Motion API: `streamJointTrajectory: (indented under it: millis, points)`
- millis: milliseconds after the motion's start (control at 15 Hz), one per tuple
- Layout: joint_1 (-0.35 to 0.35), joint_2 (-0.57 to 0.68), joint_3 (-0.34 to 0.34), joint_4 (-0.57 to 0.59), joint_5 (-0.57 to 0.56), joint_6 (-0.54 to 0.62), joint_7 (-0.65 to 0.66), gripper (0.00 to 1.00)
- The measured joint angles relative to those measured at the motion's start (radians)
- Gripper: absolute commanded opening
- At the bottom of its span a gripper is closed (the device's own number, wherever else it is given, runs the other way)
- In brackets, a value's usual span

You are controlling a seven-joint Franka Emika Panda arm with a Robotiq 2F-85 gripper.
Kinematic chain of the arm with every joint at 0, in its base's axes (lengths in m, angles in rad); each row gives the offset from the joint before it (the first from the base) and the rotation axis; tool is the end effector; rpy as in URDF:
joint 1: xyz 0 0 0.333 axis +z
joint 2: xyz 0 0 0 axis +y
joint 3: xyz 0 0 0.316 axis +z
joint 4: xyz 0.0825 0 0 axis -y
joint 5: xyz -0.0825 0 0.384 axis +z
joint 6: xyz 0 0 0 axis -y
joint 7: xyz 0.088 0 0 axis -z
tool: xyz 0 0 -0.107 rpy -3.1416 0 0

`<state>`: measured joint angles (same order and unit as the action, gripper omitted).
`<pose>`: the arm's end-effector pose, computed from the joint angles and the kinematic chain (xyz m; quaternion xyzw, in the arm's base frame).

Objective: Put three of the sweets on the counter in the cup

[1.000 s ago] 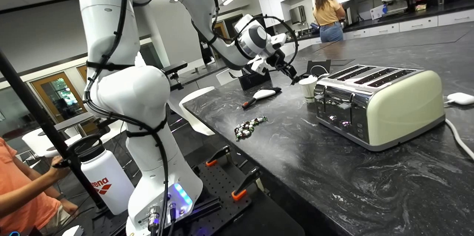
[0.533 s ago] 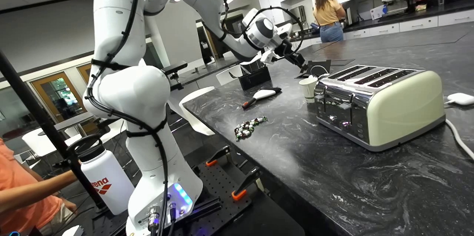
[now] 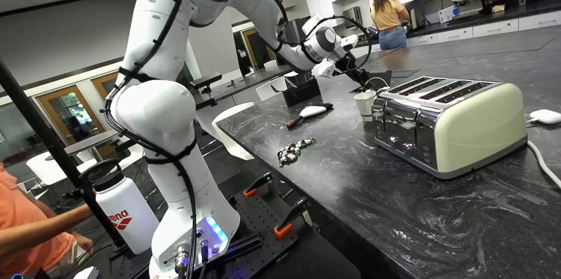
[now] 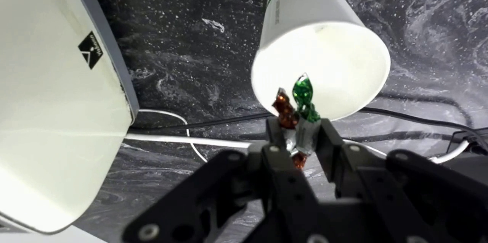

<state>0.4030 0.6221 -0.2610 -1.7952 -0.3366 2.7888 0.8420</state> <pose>0.6750 0.1318 0.2492 0.9578 -0.1584 0.2342 0.0509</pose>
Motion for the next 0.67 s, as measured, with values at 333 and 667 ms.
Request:
streamJointTrajectory:
  millis: [333, 667]
  points:
    - [-0.061, 0.029, 0.058, 0.040, 0.087, -0.001, -0.082, 0.07]
    - [-0.075, 0.029, 0.083, 0.050, 0.149, -0.009, -0.136, 0.07]
